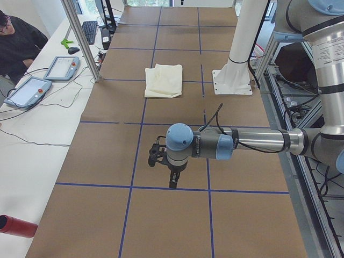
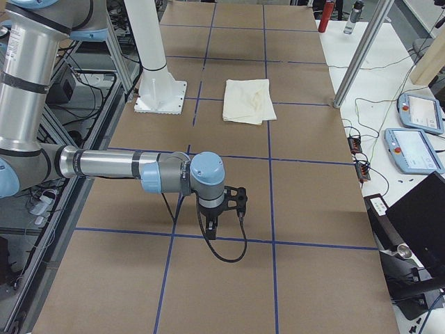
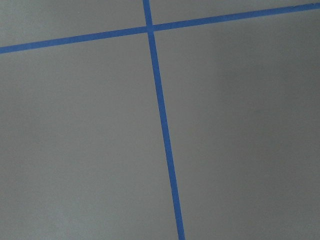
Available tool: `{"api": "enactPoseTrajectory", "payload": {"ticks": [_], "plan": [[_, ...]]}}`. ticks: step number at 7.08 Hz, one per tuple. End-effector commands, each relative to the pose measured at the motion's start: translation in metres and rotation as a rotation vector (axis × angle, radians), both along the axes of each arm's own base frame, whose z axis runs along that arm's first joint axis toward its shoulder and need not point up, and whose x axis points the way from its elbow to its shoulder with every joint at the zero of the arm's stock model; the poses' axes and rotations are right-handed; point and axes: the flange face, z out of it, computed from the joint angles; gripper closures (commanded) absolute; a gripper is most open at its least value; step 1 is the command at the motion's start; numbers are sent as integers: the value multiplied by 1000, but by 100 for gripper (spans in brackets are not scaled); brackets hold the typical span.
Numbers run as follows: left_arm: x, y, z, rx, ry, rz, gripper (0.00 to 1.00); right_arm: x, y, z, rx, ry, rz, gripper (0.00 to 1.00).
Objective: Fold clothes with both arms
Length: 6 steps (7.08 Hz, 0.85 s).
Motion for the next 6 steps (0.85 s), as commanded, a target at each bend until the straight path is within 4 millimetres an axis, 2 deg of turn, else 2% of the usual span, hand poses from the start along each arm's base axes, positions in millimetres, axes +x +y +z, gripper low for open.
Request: {"api": "enactPoseTrajectory", "payload": {"ticks": [1, 6], "plan": [[0, 0, 0, 0, 1, 2, 0, -8, -1, -1, 1, -11, -22, 0], [0, -1, -2, 1, -3, -5, 0, -9, 1, -1, 0, -14, -23, 0]]}}
